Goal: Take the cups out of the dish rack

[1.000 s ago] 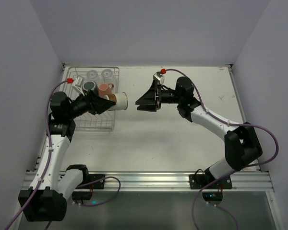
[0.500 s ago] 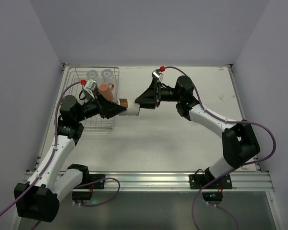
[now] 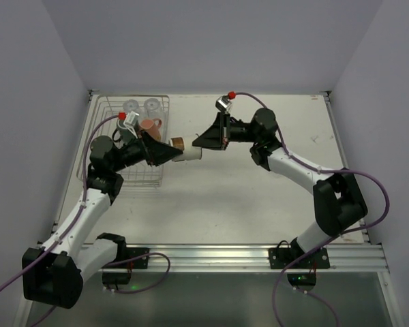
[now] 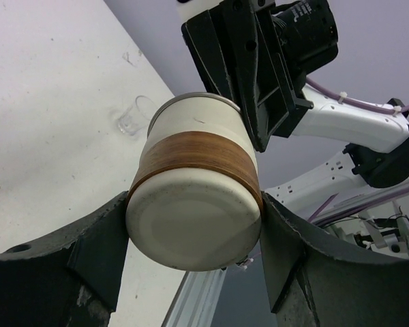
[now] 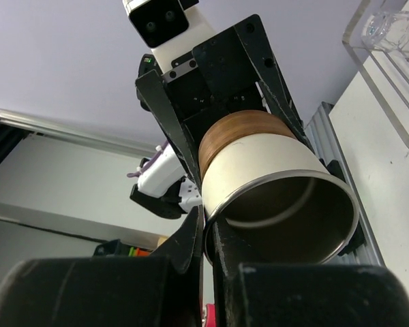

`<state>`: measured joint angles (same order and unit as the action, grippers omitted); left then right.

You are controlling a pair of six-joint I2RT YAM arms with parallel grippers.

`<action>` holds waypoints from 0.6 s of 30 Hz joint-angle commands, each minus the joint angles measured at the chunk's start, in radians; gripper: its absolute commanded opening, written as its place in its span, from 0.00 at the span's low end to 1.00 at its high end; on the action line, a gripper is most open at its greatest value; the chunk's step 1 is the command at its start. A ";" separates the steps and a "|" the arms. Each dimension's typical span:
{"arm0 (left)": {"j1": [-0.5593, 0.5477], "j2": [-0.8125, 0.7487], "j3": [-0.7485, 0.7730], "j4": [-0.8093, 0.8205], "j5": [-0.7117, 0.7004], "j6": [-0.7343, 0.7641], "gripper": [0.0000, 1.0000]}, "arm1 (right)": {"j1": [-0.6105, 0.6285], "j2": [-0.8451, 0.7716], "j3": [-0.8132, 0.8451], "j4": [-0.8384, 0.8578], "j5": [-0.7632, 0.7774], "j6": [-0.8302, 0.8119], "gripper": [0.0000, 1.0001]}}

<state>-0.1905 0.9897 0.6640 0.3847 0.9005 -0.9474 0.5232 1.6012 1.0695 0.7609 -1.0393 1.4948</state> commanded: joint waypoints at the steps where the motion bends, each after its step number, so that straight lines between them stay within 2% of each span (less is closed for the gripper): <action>1: -0.018 0.020 -0.003 0.083 0.017 -0.040 0.00 | 0.003 0.009 0.018 0.103 -0.022 0.031 0.00; 2: -0.020 0.026 -0.001 0.094 0.029 -0.045 0.00 | 0.003 0.006 0.018 0.101 -0.022 0.030 0.00; 5: -0.021 0.035 -0.001 0.112 0.048 -0.057 0.89 | 0.000 0.002 0.011 0.098 -0.021 0.021 0.00; 6: -0.021 0.023 0.003 0.108 0.040 -0.051 1.00 | 0.000 0.000 0.007 0.097 -0.022 0.018 0.00; 10: -0.020 -0.022 0.072 -0.056 -0.034 0.102 1.00 | -0.025 -0.018 -0.011 0.031 -0.018 -0.054 0.00; 11: -0.020 -0.026 0.097 -0.170 -0.078 0.145 1.00 | -0.029 -0.026 -0.010 -0.009 -0.013 -0.089 0.00; 13: -0.018 -0.036 0.185 -0.304 -0.153 0.215 1.00 | -0.046 -0.062 0.003 -0.196 0.019 -0.233 0.00; 14: -0.017 -0.039 0.221 -0.489 -0.281 0.290 1.00 | -0.058 -0.076 0.026 -0.347 0.036 -0.293 0.00; 16: -0.017 -0.046 0.310 -0.617 -0.410 0.350 1.00 | -0.071 -0.113 0.061 -0.490 0.100 -0.440 0.00; 17: -0.015 -0.052 0.330 -0.721 -0.557 0.383 1.00 | -0.078 -0.122 0.073 -0.549 0.122 -0.485 0.00; 18: -0.013 -0.065 0.348 -0.769 -0.624 0.397 1.00 | -0.092 -0.132 0.084 -0.668 0.146 -0.525 0.00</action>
<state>-0.2066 0.9768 0.9096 -0.0856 0.5900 -0.7048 0.4641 1.5417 1.0779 0.4171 -0.9848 1.2076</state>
